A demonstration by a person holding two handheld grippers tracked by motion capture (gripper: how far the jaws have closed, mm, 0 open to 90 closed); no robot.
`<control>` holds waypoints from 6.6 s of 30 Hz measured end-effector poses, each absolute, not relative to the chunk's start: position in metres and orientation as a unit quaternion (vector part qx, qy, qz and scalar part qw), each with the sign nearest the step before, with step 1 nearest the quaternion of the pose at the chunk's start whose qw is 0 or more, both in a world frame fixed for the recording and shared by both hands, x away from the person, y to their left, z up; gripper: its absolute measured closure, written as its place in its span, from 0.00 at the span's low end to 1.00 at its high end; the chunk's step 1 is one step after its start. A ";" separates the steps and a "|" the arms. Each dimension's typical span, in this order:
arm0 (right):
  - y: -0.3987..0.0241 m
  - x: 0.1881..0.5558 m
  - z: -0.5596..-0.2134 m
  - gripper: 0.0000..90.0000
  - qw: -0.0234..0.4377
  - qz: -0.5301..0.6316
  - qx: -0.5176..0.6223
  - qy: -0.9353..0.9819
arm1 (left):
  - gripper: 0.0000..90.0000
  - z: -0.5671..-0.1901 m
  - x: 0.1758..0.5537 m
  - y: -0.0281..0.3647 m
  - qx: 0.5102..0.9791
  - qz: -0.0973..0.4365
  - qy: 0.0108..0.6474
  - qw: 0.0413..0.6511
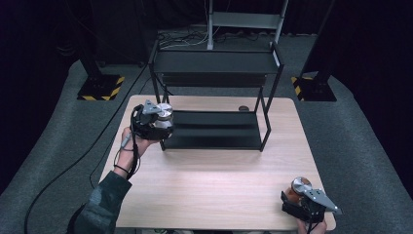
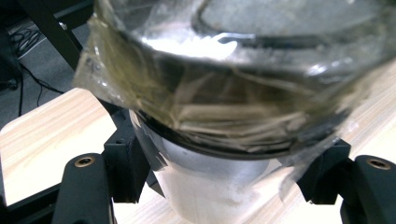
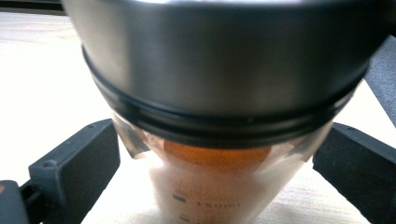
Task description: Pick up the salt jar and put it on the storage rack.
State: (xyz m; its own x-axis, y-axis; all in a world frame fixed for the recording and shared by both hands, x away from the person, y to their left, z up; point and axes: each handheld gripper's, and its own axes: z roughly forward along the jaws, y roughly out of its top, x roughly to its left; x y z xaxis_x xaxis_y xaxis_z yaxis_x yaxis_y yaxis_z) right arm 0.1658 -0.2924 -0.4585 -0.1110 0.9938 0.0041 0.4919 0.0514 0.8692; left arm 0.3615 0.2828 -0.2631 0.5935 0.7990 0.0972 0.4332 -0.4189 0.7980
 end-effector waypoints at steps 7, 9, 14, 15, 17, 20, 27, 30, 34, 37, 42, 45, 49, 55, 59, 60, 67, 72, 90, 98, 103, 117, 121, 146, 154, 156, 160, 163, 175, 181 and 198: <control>-0.292 0.166 -0.459 0.00 0.334 0.376 0.577 0.644 | 0.34 -0.255 0.367 0.282 0.807 0.245 0.381 0.378; -0.292 0.166 -0.459 0.00 0.334 0.376 0.577 0.644 | 0.34 -0.254 0.368 0.282 0.807 0.245 0.381 0.379; -0.292 0.166 -0.458 0.00 0.334 0.375 0.577 0.644 | 0.34 -0.247 0.374 0.281 0.807 0.248 0.382 0.377; -0.292 0.166 -0.458 0.00 0.334 0.375 0.577 0.644 | 0.34 -0.245 0.375 0.281 0.807 0.248 0.381 0.377; -0.292 0.166 -0.458 0.00 0.335 0.375 0.577 0.644 | 0.34 -0.244 0.375 0.281 0.806 0.248 0.383 0.377; -0.292 0.166 -0.458 0.00 0.334 0.375 0.578 0.644 | 0.34 -0.239 0.378 0.280 0.805 0.251 0.382 0.378; -0.292 0.166 -0.458 0.00 0.334 0.375 0.578 0.643 | 0.34 -0.230 0.383 0.275 0.807 0.255 0.378 0.375; -0.292 0.166 -0.458 0.00 0.334 0.375 0.578 0.643 | 0.34 -0.226 0.387 0.273 0.808 0.255 0.379 0.373; -0.292 0.166 -0.458 0.00 0.334 0.375 0.578 0.643 | 0.34 -0.224 0.389 0.271 0.807 0.255 0.379 0.373; -0.292 0.166 -0.458 0.00 0.333 0.375 0.578 0.643 | 0.34 -0.221 0.392 0.269 0.808 0.256 0.378 0.372; -0.292 0.166 -0.458 0.00 0.333 0.376 0.578 0.643 | 0.34 -0.213 0.394 0.267 0.809 0.258 0.377 0.370; -0.293 0.166 -0.458 0.00 0.333 0.376 0.578 0.643 | 0.34 -0.208 0.395 0.265 0.810 0.260 0.376 0.368; -0.292 0.166 -0.458 0.00 0.333 0.375 0.578 0.643 | 0.34 -0.203 0.397 0.264 0.809 0.262 0.375 0.369; -0.292 0.167 -0.458 0.00 0.332 0.375 0.579 0.643 | 0.34 -0.198 0.399 0.262 0.810 0.264 0.372 0.368; -0.292 0.167 -0.458 0.00 0.332 0.374 0.579 0.643 | 0.34 -0.195 0.403 0.262 0.811 0.261 0.374 0.367; -0.292 0.167 -0.458 0.00 0.333 0.374 0.579 0.644 | 0.34 -0.195 0.403 0.261 0.810 0.261 0.375 0.368; -0.292 0.166 -0.458 0.00 0.333 0.375 0.579 0.644 | 0.34 -0.189 0.408 0.260 0.810 0.261 0.376 0.365; -0.292 0.166 -0.458 0.00 0.333 0.374 0.579 0.643 | 0.34 -0.183 0.407 0.259 0.811 0.264 0.372 0.366; -0.292 0.166 -0.458 0.00 0.334 0.374 0.579 0.643 | 0.34 -0.164 0.410 0.256 0.813 0.269 0.366 0.364; -0.292 0.166 -0.458 0.00 0.334 0.374 0.578 0.643 | 0.34 -0.155 0.412 0.254 0.815 0.271 0.363 0.362; -0.292 0.166 -0.458 0.00 0.335 0.374 0.578 0.643 | 0.34 -0.148 0.411 0.251 0.817 0.275 0.359 0.359; -0.292 0.166 -0.458 0.00 0.333 0.374 0.579 0.643 | 0.34 -0.133 0.411 0.242 0.819 0.279 0.352 0.358; -0.292 0.166 -0.458 0.00 0.333 0.375 0.579 0.643 | 0.34 -0.130 0.411 0.240 0.819 0.281 0.350 0.357; -0.293 0.167 -0.458 0.00 0.331 0.375 0.579 0.644 | 0.34 -0.108 0.416 0.224 0.821 0.284 0.338 0.361; -0.293 0.167 -0.458 0.00 0.331 0.375 0.579 0.644 | 0.34 -0.098 0.418 0.217 0.821 0.287 0.332 0.364; -0.293 0.167 -0.458 0.00 0.331 0.375 0.579 0.644 | 0.34 -0.097 0.419 0.215 0.821 0.287 0.333 0.365; -0.293 0.167 -0.458 0.00 0.331 0.375 0.579 0.644 | 0.34 -0.096 0.421 0.215 0.819 0.286 0.334 0.369; -0.292 0.167 -0.458 0.00 0.332 0.374 0.579 0.644 | 0.34 -0.094 0.422 0.213 0.817 0.285 0.334 0.373; -0.292 0.166 -0.458 0.00 0.333 0.374 0.578 0.645 | 0.34 -0.090 0.432 0.205 0.816 0.281 0.337 0.376; -0.292 0.166 -0.458 0.00 0.333 0.374 0.577 0.645 | 0.34 -0.090 0.440 0.201 0.814 0.275 0.343 0.380; -0.292 0.166 -0.458 0.00 0.333 0.374 0.577 0.645 | 0.34 -0.096 0.458 0.194 0.796 0.272 0.377 0.388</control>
